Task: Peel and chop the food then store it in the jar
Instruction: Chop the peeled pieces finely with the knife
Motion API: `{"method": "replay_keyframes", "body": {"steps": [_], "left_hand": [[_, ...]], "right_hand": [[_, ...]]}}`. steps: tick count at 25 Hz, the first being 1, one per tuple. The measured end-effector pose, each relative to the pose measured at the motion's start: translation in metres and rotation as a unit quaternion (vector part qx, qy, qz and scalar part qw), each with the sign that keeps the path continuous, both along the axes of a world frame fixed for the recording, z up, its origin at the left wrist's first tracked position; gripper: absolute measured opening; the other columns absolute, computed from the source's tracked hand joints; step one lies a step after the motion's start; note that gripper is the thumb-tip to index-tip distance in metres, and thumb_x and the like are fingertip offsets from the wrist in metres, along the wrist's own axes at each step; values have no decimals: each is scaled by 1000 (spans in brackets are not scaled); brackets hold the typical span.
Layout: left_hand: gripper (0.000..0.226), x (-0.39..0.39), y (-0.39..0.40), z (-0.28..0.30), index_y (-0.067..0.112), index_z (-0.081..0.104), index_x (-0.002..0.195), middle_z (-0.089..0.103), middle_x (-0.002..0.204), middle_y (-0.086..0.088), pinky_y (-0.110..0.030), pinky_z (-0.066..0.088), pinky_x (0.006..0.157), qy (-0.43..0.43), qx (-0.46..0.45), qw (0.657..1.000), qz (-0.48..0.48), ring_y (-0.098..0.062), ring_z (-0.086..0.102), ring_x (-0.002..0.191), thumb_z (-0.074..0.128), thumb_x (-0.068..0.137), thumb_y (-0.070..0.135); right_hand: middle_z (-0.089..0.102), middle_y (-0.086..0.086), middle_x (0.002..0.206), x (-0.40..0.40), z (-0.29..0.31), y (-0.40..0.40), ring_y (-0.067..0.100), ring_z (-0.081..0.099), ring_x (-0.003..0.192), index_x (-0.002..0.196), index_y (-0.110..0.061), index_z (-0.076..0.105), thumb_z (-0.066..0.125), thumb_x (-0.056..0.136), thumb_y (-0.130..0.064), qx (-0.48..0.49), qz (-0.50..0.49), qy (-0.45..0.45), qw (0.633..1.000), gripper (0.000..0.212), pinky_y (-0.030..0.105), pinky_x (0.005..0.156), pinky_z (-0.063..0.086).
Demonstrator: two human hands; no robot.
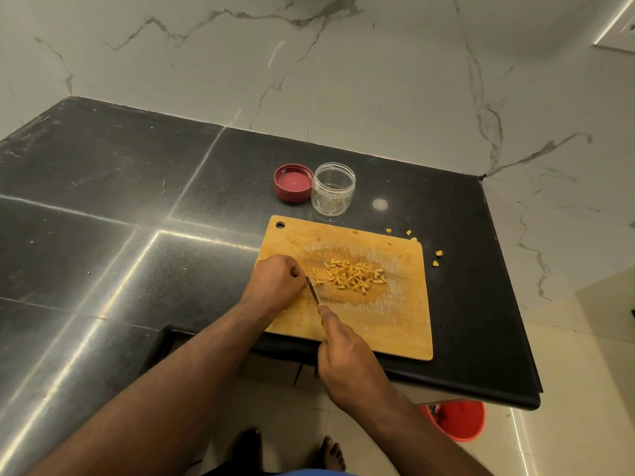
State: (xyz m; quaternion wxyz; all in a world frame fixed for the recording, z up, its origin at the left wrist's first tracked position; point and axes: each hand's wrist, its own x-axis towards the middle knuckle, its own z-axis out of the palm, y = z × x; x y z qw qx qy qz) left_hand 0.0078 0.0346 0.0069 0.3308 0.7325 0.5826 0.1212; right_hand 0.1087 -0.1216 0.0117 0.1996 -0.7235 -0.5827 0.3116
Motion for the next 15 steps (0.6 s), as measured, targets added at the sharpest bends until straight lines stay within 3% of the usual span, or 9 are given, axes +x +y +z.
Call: {"method": "replay_keyframes", "body": {"steps": [3,7,10,12,15], "left_hand": [[8,0,0,-1,20,73,90,68,86,7,-16,37,54,3,-6,1000,2,-7,58,76,66,93,21],[10,-5,1,-1,22,75,95,71,95,7,-15,41,60,-2,-10,1000,-14,-6,60,84,67,92,20],[17,-12,2,3,21,77,106,71,106,7,-16,45,68,-4,-18,1000,-25,-5,57,87,64,95,18],[20,-19,4,6,22,76,109,70,113,6,-20,47,75,-2,-20,1000,-13,-7,59,94,62,96,17],[21,-30,7,9,22,75,110,69,119,3,-22,46,79,0,-30,1000,5,-9,58,102,61,96,15]], "right_hand": [[51,-6,130,2,2,-19,4,49,101,155,-34,19,34,105,-25,2,-13,21,1000,53,18,87,43],[47,-13,130,10,5,-25,-7,47,103,154,-28,24,36,105,-21,34,-33,33,998,52,0,84,33],[48,-3,141,14,4,-18,4,49,115,154,-23,26,37,103,-17,38,-20,14,999,53,1,87,30],[49,-4,140,12,1,-13,3,49,114,154,-24,26,38,103,-18,40,-17,20,999,53,1,86,31],[47,-6,140,8,-5,-8,3,48,114,155,-30,22,37,104,-23,31,10,22,999,53,15,94,40]]}}
